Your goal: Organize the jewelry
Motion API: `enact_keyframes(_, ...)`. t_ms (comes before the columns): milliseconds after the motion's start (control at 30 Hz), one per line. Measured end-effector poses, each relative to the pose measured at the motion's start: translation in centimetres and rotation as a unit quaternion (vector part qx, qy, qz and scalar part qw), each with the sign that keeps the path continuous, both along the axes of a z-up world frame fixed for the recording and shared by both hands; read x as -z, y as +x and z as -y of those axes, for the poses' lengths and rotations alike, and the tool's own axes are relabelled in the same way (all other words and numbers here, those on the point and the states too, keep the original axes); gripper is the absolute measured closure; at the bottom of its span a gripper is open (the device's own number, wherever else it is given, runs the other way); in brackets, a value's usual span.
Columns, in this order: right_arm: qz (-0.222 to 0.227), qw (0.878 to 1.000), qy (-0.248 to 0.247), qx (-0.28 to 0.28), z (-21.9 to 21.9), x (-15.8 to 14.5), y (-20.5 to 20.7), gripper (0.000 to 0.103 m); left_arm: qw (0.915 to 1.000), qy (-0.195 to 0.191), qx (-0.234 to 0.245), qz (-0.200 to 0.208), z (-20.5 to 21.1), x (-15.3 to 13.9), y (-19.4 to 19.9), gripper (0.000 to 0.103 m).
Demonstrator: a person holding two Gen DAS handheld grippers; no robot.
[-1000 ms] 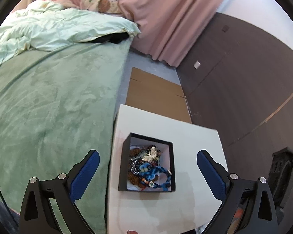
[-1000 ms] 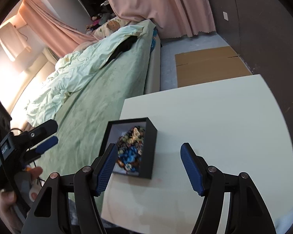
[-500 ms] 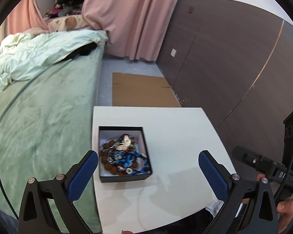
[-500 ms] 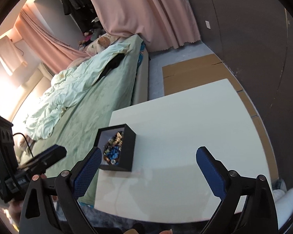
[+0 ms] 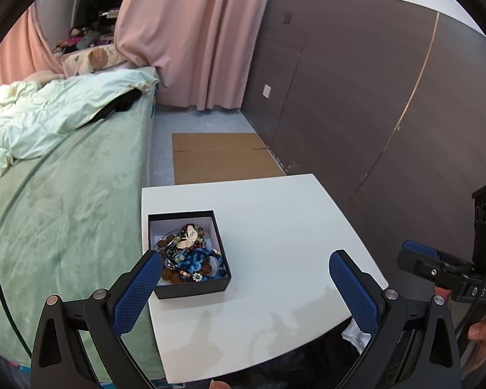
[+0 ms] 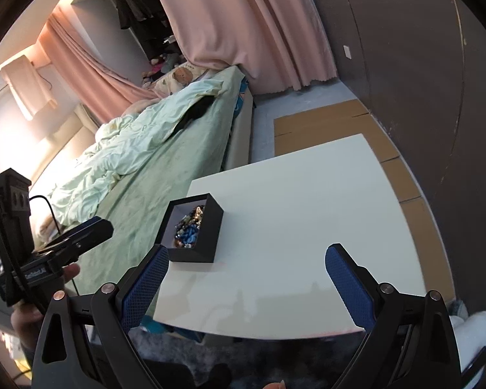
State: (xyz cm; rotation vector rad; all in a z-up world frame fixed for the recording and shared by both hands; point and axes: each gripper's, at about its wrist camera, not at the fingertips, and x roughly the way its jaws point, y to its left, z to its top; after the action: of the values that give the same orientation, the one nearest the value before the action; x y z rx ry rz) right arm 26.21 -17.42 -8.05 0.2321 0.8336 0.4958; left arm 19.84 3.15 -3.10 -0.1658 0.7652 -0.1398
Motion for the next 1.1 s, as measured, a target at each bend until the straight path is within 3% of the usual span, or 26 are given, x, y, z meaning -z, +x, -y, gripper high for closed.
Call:
enact_keyframes(333, -0.020, 0.998, -0.040, 0.035, 0.5, -1.4, -1.6, 0.005, 0.9998, -0.009, 0.000, 0.016, -0.3, -2.1, -0.7, 0.000)
enact_keyframes(1100, -0.011, 0.999, -0.031, 0.036, 1.0, -1.7, -2.1, 0.005, 0.9991, 0.022, 0.019, 0.029, 1.8, -2.5, -2.1, 0.000)
